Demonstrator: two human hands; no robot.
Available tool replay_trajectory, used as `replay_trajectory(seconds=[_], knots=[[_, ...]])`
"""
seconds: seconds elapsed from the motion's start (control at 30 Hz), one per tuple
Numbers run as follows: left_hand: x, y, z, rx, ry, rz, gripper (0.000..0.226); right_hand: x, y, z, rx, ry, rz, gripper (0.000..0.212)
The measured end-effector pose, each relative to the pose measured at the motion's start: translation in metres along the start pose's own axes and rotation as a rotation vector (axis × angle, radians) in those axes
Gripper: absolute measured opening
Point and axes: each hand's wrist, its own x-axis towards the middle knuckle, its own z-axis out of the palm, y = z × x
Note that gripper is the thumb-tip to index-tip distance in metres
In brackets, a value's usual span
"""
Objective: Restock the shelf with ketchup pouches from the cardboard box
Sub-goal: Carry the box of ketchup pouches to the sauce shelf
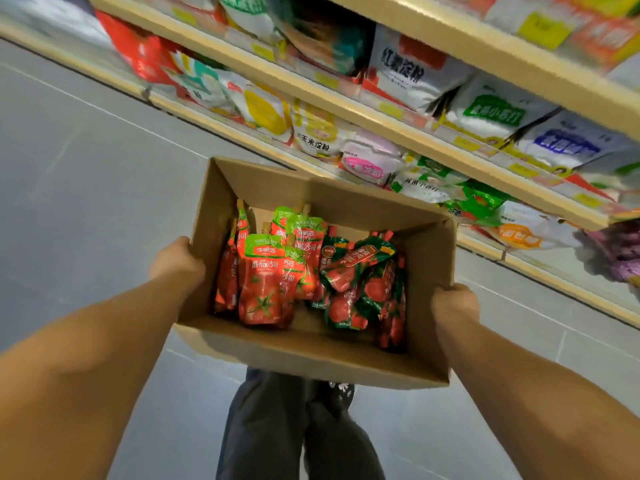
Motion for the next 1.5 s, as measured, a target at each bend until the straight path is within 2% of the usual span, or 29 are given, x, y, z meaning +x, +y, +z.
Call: replay_trajectory(seconds=[0.37,0.67,0.97,1.13,1.27,1.5], knots=[[-0.065,-0.140,-0.158,-0.145,0.055,-0.190,0.024,-0.168,-0.124,-0.017,-0.193,-0.097,-0.368,0.023],[-0.048,-0.237,-0.268,-0.206,0.085,-0.270,0.025,-0.284,-0.221,0.037,-0.203,-0.159,-0.456,0.021],[0.011,-0.321,-0.342,-0.294,0.131,-0.375,0.026,-0.361,-0.338,0.128,-0.322,-0.155,-0.583,0.024],[0.057,-0.362,-0.377,-0.317,0.135,-0.437,0.017,-0.394,-0.397,0.191,-0.352,-0.193,-0.581,0.030],[0.093,-0.390,-0.407,-0.347,0.150,-0.465,0.012,-0.427,-0.451,0.230,-0.396,-0.195,-0.677,0.034],[0.167,-0.447,-0.460,-0.360,0.117,-0.493,0.019,-0.490,-0.531,0.292,-0.433,-0.182,-0.708,0.039]])
